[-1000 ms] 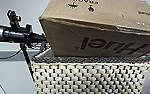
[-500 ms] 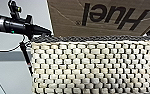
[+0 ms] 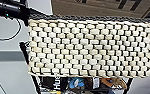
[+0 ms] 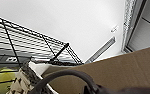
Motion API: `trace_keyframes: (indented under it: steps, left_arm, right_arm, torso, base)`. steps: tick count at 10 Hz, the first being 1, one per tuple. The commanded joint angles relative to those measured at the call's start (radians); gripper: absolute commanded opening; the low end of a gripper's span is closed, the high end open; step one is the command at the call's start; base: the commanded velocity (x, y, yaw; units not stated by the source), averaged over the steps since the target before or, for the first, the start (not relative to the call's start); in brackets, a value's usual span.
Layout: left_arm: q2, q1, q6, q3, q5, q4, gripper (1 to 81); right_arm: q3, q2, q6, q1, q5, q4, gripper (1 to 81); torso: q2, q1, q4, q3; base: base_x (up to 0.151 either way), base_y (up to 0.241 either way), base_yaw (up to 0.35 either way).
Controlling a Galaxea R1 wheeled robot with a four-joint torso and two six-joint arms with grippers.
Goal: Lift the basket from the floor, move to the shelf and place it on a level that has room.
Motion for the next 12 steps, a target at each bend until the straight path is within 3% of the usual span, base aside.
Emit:
trace_keyframes:
  steps: [1, 7, 12]
  left_arm:
    - [0.078, -0.134, 0.025, -0.108, -0.055, 0.009, 1.0]
    - [0.192, -0.193, 0.025, -0.239, -0.035, -0.006, 1.0]
    - [0.256, -0.207, 0.026, -0.349, 0.002, 0.0, 1.0]
  right_arm:
    - [-0.13, 0.072, -0.013, 0.16, 0.053, -0.017, 1.0]
    - [-0.285, 0.166, -0.013, 0.234, 0.007, -0.015, 1.0]
    - [-0.362, 0.244, -0.028, 0.222, 0.007, -0.029, 1.0]
  torso:
    - [0.0, 0.0, 0.0, 0.0]
    - [0.0, 0.0, 0.0, 0.0]
    - [0.0, 0.0, 0.0, 0.0]
  base:
    - [0.0, 0.0, 0.0]
    - [0.0, 0.0, 0.0]
    - [0.0, 0.0, 0.0]
